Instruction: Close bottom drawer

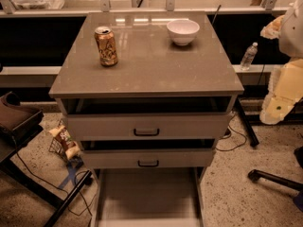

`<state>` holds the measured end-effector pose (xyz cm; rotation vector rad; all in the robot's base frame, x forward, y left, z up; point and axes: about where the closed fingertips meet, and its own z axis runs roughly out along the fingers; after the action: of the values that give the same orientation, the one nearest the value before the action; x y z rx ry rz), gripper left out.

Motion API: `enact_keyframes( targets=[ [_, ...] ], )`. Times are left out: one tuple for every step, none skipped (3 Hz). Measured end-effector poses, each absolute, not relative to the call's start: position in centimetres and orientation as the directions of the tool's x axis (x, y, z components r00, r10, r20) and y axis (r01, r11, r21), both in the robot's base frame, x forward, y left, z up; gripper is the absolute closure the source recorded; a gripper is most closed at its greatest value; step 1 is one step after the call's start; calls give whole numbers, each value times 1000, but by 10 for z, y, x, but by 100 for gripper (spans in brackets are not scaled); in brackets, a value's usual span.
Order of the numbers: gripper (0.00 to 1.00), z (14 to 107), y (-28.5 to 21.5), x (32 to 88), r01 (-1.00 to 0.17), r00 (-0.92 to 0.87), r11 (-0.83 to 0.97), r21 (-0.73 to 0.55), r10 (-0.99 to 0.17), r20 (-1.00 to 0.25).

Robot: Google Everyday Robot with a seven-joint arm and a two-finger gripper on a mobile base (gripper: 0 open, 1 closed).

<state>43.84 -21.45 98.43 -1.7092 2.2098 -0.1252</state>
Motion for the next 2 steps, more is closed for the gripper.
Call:
enact_keyframes(
  targets=[
    [0,984,-214,438,-922,-216,271,-275,-953,-214],
    [0,980,-222,441,-903,-253,314,-294,-940,-228]
  ],
)
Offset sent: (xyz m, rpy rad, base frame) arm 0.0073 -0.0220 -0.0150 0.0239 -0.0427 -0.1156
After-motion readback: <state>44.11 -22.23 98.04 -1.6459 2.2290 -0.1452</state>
